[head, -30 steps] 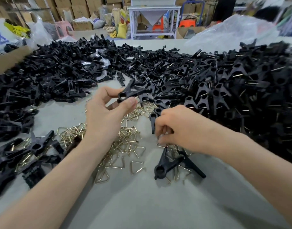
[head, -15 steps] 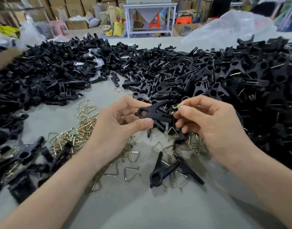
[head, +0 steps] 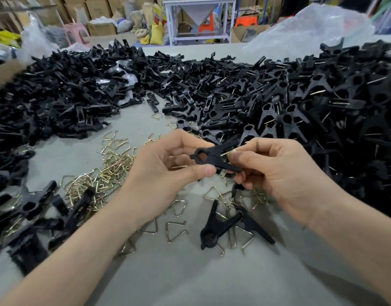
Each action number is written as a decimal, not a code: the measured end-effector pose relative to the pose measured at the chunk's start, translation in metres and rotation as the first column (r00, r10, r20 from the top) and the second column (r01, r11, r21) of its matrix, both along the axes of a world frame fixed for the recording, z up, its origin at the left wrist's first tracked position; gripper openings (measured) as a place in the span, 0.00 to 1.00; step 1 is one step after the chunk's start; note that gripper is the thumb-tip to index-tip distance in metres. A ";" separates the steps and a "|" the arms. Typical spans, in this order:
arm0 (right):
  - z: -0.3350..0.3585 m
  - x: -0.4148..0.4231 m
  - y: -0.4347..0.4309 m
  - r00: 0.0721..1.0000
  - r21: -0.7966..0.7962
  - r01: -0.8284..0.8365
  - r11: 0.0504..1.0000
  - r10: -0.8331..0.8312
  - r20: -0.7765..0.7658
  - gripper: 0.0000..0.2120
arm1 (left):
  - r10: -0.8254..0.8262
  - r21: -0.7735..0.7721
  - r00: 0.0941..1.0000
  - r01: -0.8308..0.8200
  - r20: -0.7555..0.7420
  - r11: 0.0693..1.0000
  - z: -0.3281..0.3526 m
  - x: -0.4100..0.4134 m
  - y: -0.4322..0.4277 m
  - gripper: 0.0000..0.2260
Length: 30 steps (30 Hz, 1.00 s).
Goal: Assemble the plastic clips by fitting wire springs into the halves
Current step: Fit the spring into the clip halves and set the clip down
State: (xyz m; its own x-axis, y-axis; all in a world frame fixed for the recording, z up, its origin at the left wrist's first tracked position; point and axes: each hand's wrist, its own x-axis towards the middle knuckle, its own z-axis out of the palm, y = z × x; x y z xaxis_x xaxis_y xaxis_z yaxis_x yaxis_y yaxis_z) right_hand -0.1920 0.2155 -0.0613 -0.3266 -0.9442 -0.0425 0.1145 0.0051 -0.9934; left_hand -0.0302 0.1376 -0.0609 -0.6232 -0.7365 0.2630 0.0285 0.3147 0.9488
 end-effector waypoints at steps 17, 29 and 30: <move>0.007 -0.003 0.003 0.999 0.032 0.014 0.999 -0.014 -0.029 0.05 | 0.015 -0.031 0.999 -0.014 0.035 0.999 -0.001 0.003 0.000 0.08; 0.001 -0.002 0.001 1.000 0.017 0.014 1.000 -0.014 0.023 0.08 | 0.011 -0.049 0.999 -0.008 0.050 0.999 -0.002 0.002 0.001 0.09; 0.002 -0.002 0.002 0.999 0.014 -0.008 1.000 0.007 0.038 0.06 | 0.010 -0.049 0.999 -0.008 0.048 0.999 -0.002 0.001 0.001 0.09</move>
